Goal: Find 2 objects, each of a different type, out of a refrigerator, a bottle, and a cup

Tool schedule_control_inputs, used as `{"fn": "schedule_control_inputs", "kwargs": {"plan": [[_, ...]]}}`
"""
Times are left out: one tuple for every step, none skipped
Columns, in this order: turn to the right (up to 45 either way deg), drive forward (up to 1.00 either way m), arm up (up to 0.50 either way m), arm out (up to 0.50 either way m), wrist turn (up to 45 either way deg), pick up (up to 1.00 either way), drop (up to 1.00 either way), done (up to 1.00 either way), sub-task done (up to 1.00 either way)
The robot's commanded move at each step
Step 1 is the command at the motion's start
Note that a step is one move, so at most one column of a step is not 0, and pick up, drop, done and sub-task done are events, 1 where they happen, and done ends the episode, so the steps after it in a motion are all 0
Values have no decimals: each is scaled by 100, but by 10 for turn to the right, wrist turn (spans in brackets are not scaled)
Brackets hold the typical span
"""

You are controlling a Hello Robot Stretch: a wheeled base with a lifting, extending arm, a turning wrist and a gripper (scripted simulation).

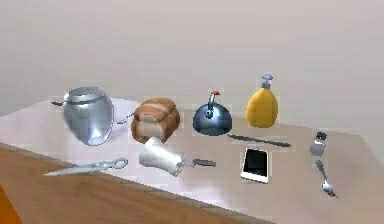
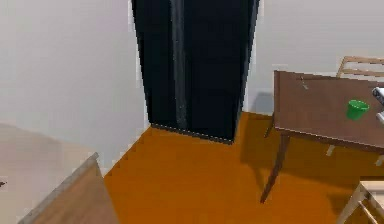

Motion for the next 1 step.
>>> {"fn": "schedule_control_inputs", "kwargs": {"plan": [[450, 0, 0, 0, 0, 0, 0, 0, 0]]}}
